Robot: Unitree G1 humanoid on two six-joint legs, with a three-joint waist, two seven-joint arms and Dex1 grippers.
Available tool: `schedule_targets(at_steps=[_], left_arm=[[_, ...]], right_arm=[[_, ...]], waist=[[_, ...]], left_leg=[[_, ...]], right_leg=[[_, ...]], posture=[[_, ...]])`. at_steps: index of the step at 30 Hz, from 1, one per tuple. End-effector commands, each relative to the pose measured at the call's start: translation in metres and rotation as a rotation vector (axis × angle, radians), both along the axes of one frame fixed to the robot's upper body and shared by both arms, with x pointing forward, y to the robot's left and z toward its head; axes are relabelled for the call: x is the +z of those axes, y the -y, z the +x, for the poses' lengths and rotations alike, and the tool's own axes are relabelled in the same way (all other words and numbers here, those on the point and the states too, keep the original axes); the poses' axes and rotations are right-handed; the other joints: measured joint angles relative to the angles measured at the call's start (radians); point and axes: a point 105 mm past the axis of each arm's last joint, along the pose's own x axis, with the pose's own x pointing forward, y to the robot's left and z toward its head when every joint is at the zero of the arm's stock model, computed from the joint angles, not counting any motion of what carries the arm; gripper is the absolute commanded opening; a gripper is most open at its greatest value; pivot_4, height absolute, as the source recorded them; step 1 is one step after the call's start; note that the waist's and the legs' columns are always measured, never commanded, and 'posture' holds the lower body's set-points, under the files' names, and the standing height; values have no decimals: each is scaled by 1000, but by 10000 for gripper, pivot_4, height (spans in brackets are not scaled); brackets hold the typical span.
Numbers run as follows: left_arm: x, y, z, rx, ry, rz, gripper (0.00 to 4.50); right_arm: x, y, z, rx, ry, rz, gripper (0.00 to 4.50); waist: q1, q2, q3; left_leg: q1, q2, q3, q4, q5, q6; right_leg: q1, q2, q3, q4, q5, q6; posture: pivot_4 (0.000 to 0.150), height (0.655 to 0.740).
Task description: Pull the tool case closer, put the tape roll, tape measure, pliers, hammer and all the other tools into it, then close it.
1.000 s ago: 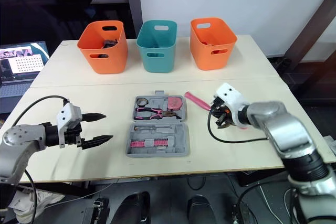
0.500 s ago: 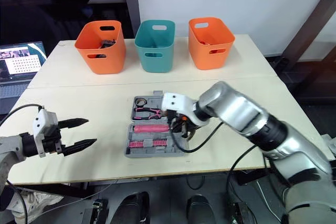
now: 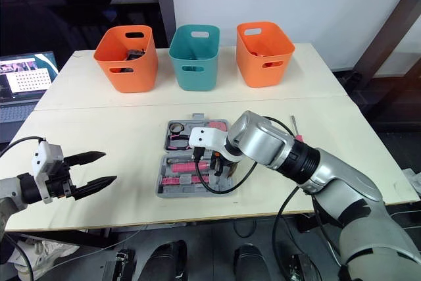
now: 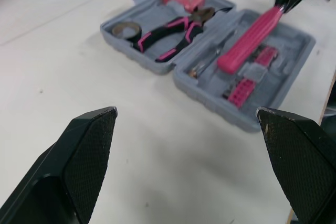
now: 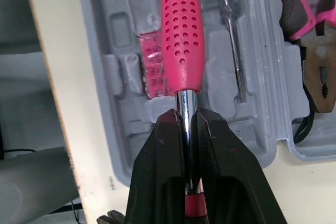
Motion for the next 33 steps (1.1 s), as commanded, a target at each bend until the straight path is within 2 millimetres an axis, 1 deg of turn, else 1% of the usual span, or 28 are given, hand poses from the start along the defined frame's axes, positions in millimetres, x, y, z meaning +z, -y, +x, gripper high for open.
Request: schedule_targets(at_steps=[1, 6, 12, 15, 22, 28, 30, 32, 33], left_arm=[[8, -1, -4, -3, 23, 3, 45000], [6, -2, -6, 6, 19, 2, 45000], [4, -2, -8, 8, 12, 3, 45000], [4, -2, -9, 10, 10, 3, 45000], [5, 1, -8, 7, 6, 5, 45000], [3, 0, -9, -1, 2, 1, 45000], [3, 1, -8, -5, 2, -4, 45000], [3, 3, -7, -8, 2, -19, 45000], [4, 3, -7, -10, 2, -23, 45000]], right_arm=[[5, -8, 6, 23, 44, 12, 552], [-2, -16, 8, 46, 44, 14, 552], [-7, -27, 4, 104, 31, 11, 552], [-10, -31, 5, 109, 30, 11, 552], [-20, -32, 11, 91, 30, 6, 552], [-26, -29, 12, 82, 33, 3, 552], [-26, -27, 14, 97, 59, -6, 9518], [-22, -26, 15, 114, 88, -5, 17030], [-20, -26, 15, 119, 98, -2, 22109]], waist=[[0, 0, 0], [1, 0, 0], [2, 0, 0], [2, 0, 0], [-1, 0, 0], [0, 0, 0], [0, 0, 0], [1, 0, 0], [1, 0, 0]], left_leg=[[0, 0, 0, 0, 0, 0], [0, 0, 0, 0, 0, 0], [0, 0, 0, 0, 0, 0], [0, 0, 0, 0, 0, 0], [1, 0, 0, 0, 0, 0], [1, 0, 0, 0, 0, 0], [0, 0, 0, 0, 0, 0], [0, 0, 0, 0, 0, 0], [0, 0, 0, 0, 0, 0]], right_leg=[[0, 0, 0, 0, 0, 0], [0, 0, 0, 0, 0, 0], [0, 0, 0, 0, 0, 1], [-1, 0, 0, 0, 0, 0], [0, 0, 0, 0, 0, 1], [0, 0, 0, 1, 1, 1], [0, 0, 0, 0, 0, 1], [-1, 0, 0, 0, 0, 1], [-1, 0, 0, 0, 0, 1]], posture=[[1500, 7400], [1500, 7400], [1500, 7400], [1500, 7400], [1500, 7400], [1500, 7400], [1500, 7400], [1500, 7400], [1500, 7400]])
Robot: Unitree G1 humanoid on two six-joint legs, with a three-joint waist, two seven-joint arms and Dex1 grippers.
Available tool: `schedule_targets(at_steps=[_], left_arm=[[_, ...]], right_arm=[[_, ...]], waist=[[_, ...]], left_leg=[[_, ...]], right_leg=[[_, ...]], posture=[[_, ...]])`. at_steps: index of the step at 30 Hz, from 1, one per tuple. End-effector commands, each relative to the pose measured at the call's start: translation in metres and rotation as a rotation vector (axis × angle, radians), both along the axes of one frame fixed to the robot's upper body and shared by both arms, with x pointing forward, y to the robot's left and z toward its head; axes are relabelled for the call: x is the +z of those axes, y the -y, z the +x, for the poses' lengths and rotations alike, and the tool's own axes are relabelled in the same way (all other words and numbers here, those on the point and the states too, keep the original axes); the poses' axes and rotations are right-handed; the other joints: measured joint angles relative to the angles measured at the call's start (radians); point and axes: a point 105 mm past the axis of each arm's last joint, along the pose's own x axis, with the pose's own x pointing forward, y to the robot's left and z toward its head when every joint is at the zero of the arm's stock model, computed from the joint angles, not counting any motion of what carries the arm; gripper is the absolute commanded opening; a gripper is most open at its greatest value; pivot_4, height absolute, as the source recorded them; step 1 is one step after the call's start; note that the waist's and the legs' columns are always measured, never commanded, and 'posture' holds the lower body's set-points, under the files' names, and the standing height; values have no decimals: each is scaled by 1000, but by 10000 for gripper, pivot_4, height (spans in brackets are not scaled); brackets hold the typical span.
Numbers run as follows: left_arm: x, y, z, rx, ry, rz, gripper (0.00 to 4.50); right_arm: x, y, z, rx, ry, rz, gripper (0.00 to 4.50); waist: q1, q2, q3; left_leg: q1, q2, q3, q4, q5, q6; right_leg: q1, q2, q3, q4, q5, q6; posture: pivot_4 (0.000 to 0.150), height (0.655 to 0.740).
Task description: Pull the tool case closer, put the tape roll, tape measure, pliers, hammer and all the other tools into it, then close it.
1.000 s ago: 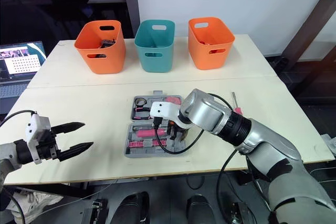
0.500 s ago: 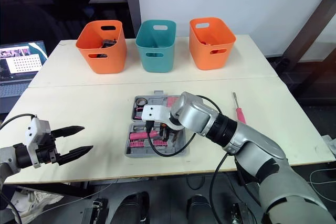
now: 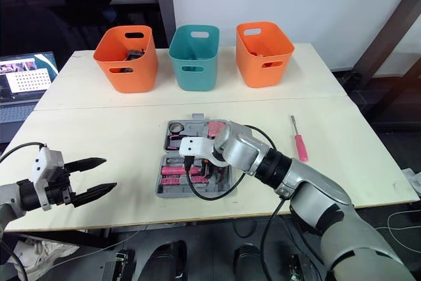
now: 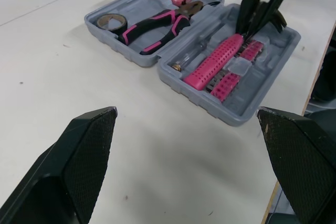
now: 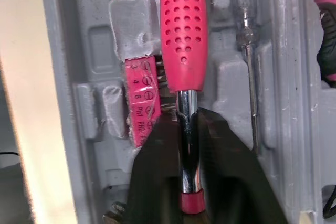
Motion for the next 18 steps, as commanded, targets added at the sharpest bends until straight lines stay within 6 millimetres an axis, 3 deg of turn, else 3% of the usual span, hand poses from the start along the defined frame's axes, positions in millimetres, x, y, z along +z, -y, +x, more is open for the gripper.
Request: schedule_targets(at_steps=[1, 6, 10, 12, 15, 18], left_arm=[[9, 2, 1, -11, 33, -24, 45000], [10, 4, 3, -23, 34, -31, 45000], [8, 6, 4, -34, 27, -37, 45000], [7, 8, 4, -43, 24, -43, 45000], [6, 12, 7, -56, 19, -49, 45000], [5, 14, 10, -66, 18, -51, 45000]], right_arm=[[18, -3, 3, 32, 70, 35, 26903], [44, -3, -5, 65, 106, 152, 26903], [70, -1, -8, 2, 158, 433, 26903], [70, 8, -11, -9, 183, 494, 26903], [59, 17, -20, -55, 88, 538, 26903], [47, 22, -21, -116, 41, 575, 13104]], waist=[[0, 0, 0], [4, 0, 0], [5, -1, 0], [7, -1, -1], [7, -1, -1], [4, -1, -1]], left_leg=[[0, 0, 0, 0, 0, 0], [0, 0, 0, 0, 0, 0], [0, 0, 0, 0, 0, 0], [0, 0, 0, 0, 0, 0], [0, 0, 0, 0, 0, 0], [1, 0, 0, 0, 0, 0]], right_leg=[[0, 0, 0, 0, 0, 0], [0, 0, 0, 0, 0, 0], [1, 0, 0, -1, 0, 0], [2, 0, 0, -1, 0, 0], [2, 0, 0, -2, -1, -1], [3, 0, 0, -2, -1, -2]], posture=[[1500, 7400], [1500, 7400], [1500, 7400], [1500, 7400], [1500, 7400], [1500, 7400]])
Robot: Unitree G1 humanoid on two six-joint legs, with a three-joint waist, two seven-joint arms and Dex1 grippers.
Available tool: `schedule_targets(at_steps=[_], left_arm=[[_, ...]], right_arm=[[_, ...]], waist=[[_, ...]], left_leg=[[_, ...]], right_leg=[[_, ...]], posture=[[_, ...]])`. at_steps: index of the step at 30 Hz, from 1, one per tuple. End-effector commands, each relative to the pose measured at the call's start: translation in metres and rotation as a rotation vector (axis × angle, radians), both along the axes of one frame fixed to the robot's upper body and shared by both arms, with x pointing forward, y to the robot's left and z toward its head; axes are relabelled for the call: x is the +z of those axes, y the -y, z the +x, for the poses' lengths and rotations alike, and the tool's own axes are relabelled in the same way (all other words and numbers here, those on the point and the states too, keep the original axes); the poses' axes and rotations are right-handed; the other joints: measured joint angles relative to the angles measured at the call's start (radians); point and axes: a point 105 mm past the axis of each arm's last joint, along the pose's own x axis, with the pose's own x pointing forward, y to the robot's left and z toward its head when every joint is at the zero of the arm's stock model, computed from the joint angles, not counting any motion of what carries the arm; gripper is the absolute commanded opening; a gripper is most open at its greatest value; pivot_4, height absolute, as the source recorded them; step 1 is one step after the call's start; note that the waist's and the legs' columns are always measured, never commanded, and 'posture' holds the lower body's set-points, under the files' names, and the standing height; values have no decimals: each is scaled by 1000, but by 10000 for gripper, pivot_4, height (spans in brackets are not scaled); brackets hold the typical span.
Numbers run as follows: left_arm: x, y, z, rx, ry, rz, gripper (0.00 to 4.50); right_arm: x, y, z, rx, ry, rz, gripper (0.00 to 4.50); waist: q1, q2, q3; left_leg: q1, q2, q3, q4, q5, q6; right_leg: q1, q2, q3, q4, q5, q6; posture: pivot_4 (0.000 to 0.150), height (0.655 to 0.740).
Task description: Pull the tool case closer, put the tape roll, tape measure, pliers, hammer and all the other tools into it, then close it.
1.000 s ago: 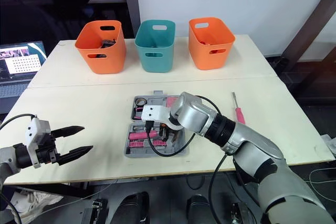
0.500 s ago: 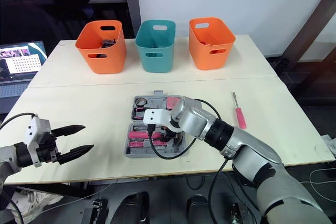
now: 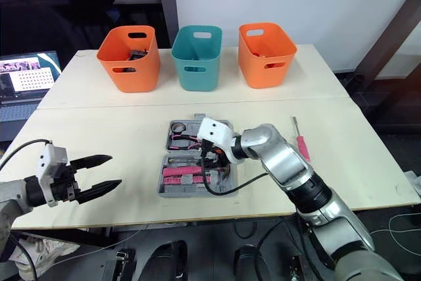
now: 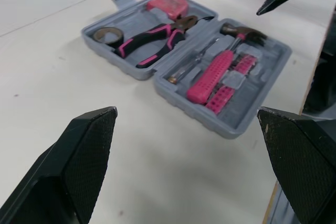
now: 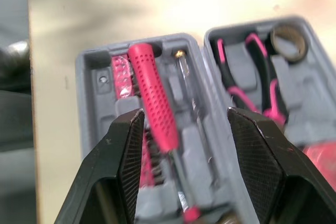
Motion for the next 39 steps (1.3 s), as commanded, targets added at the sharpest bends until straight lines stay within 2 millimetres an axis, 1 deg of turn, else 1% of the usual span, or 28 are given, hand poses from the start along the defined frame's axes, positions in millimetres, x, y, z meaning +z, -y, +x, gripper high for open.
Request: schedule_targets(at_steps=[1, 2, 3, 7, 11, 15, 18, 21, 26, 28, 30, 32, 36, 39], left_arm=[[5, 1, 4, -12, 24, 0, 45000], [6, 1, 5, -14, 25, -1, 45000], [6, 1, 6, -15, 25, -1, 45000], [6, 1, 8, -26, 24, 0, 45000], [6, 1, 11, -32, 26, 0, 45000], [6, 2, 12, -38, 26, 6, 45000], [6, 2, 12, -39, 26, 7, 45000], [7, 0, 12, -35, 28, 12, 45000], [8, -1, 12, -32, 28, 16, 45000], [8, -2, 12, -31, 27, 16, 45000], [8, -3, 12, -29, 27, 18, 45000], [7, -3, 11, -27, 27, 21, 45000], [7, -4, 11, -26, 27, 23, 45000], [7, -6, 11, -22, 27, 30, 45000]], right_arm=[[6, -1, 0, -24, 19, 73, 9032], [5, 0, 3, -44, 22, 91, 3327], [2, 1, 5, -62, 29, 95, 524], [-13, 5, 17, -125, 46, 80, 524], [-19, -3, 18, -113, 46, 91, 524], [-38, -9, 20, -113, 26, 65, 524], [-46, -12, 19, -103, 23, 52, 524], [-49, -18, 17, -88, 7, 74, 524], [-57, -21, 18, -87, 4, 67, 524], [-52, -25, 17, -70, 15, 90, 524], [-41, -29, 19, -69, 28, 135, 524], [-37, -31, 18, -60, 32, 153, 524], [-37, -34, 12, -26, 21, 166, 524], [-46, -32, 9, -23, 13, 142, 524]], waist=[[-3, 0, 0], [-4, 0, 0], [-5, 0, 0], [-3, 0, 0], [-1, 0, 0], [-2, 0, 0], [-2, 0, 0], [-2, 0, 0], [-3, 0, 0], [-3, 0, 0], [-3, 0, 0], [-3, 0, 0], [-3, 0, 0], [-2, 0, 0]], left_leg=[[0, 0, 0, 0, 0, 0], [0, 0, 0, 0, 0, 0], [0, 0, 0, 0, 0, 0], [1, 0, 0, 0, 0, 0], [0, 0, 0, 0, 0, 0], [1, 0, 0, 0, 0, 0], [0, 0, 0, 0, 0, 0], [0, 0, 0, 0, 0, 0], [1, 0, 0, 0, 0, 0], [1, 0, 0, 0, 0, 0], [1, 0, 0, 0, 0, 0], [1, 0, 0, 0, 0, 0], [1, 0, 0, 0, 0, 0], [1, 0, 0, 0, 0, 0]], right_leg=[[0, 0, 0, 0, 0, 0], [0, 0, 0, 0, 0, 0], [0, 0, 0, 0, 0, 0], [0, 0, 0, 0, 0, 0], [0, 0, 0, 0, 0, 0], [1, 0, 0, 0, 0, 0], [0, 0, 0, 0, 0, 0], [1, 0, 0, 0, 1, 2], [1, 0, 0, 0, 1, 2], [1, 0, 0, 0, 1, 1], [1, 0, 0, 0, 0, 1], [1, 0, 0, 0, 0, 1], [1, 0, 0, 0, 1, 1], [1, 0, 0, 0, 0, 1]], posture=[[1500, 7400], [1500, 7400], [1500, 7400], [1500, 7400], [1500, 7400], [1500, 7400], [1500, 7400], [1500, 7400], [1500, 7400], [1500, 7400], [1500, 7400], [1500, 7400], [1500, 7400], [1500, 7400]])
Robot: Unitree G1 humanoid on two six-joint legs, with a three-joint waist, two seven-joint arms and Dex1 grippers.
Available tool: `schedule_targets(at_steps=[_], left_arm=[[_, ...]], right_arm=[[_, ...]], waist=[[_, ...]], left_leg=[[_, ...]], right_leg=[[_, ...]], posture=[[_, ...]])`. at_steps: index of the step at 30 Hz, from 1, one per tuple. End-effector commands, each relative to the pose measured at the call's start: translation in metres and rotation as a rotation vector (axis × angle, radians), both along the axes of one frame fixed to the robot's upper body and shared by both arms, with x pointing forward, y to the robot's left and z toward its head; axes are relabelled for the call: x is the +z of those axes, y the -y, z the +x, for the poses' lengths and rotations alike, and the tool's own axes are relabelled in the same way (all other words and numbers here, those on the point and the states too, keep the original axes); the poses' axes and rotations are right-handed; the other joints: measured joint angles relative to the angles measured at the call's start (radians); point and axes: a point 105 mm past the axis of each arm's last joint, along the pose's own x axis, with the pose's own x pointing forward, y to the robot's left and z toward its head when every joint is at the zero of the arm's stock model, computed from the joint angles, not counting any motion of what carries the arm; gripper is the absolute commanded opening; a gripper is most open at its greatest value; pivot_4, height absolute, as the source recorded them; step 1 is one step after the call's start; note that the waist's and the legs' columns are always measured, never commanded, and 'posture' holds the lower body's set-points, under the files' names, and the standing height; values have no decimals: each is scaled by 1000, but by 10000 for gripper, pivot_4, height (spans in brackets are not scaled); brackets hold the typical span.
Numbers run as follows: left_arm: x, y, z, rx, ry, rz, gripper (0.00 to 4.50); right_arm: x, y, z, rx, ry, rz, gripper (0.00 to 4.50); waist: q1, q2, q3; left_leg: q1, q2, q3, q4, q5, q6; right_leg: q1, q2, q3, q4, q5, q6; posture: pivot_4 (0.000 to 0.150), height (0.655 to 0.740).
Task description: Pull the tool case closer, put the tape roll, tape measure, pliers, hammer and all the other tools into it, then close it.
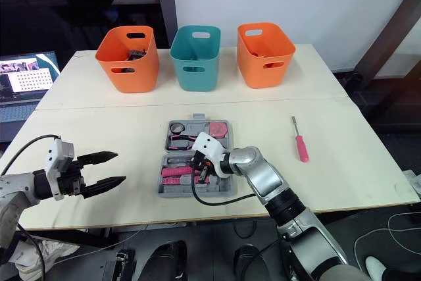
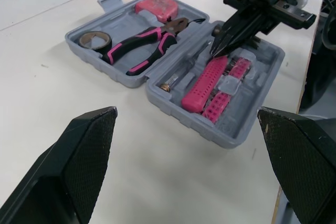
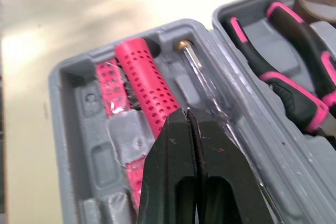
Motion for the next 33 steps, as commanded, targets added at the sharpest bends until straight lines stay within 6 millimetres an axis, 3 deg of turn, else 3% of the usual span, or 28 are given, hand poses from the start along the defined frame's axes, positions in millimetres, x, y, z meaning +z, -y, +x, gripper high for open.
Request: schedule_targets(at_steps=[1, 9, 24, 33], left_arm=[[7, -7, 0, 10, 36, 32, 45000], [7, -8, 2, 11, 45, 33, 45000], [10, -8, 4, 5, 48, 39, 45000], [9, -7, 4, -4, 41, 52, 45000]], right_arm=[[0, -2, -3, 23, 26, 5, 524], [-25, 11, 2, -27, -7, -46, 524], [-60, 14, -3, -46, -134, -50, 524], [-100, 19, -14, -116, -385, -15, 524]], waist=[[0, 0, 0], [-1, 0, 0], [-3, -2, -3], [-8, -6, -14]], left_leg=[[0, 0, 0, 0, 0, 0], [1, 0, 0, 0, 0, 0], [4, 0, 0, 0, 0, 0], [15, 0, 0, -4, -2, -2]], right_leg=[[0, 0, 0, 0, 0, 0], [0, 0, 0, 0, 0, -1], [1, 0, 0, 0, -1, -1], [9, 0, 0, -2, -1, -2]], posture=[[1500, 7400], [1500, 7400], [1500, 7400], [1500, 7400]])
